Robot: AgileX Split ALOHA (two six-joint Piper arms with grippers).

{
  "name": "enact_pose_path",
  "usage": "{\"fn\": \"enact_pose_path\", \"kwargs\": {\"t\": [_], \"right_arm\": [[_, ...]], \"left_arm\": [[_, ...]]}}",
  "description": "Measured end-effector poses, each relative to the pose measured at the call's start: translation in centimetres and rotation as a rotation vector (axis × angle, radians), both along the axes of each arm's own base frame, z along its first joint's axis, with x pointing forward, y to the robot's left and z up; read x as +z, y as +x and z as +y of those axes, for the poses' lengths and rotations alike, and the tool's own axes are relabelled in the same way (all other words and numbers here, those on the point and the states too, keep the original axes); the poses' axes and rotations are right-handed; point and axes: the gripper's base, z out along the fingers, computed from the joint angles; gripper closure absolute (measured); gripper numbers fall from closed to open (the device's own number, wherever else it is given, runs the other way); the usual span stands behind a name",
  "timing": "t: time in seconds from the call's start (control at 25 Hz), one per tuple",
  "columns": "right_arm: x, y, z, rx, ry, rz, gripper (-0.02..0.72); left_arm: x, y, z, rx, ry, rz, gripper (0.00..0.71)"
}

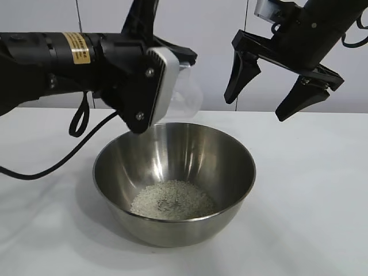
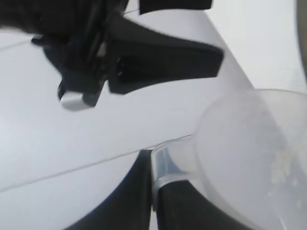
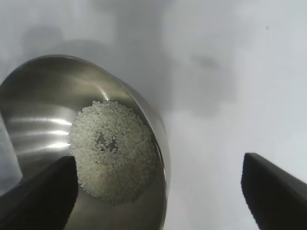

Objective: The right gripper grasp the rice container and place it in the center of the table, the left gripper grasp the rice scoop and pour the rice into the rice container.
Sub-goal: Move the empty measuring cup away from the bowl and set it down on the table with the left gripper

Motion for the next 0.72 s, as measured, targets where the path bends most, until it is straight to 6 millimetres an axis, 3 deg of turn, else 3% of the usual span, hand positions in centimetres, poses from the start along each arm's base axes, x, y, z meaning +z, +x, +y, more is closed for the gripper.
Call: {"fn": "enact_pose_path", "kwargs": {"t": [0.2,0.36,0.72], "right_arm": [[0.0,0.0,0.0,0.000,0.000,-0.002,0.064],[0.0,0.0,0.0,0.000,0.000,-0.002,0.064],[0.0,0.0,0.0,-0.001,0.003,-0.003,0.064]], "left_arm": [[1.9,1.1,1.6,0.173,-0.398,0.072,0.707],[2.0,1.9,3.1,0.315,-0.700,0.234,0.707],[2.5,1.0,4.8,0.295,-1.200,0.546,0.707]]}}
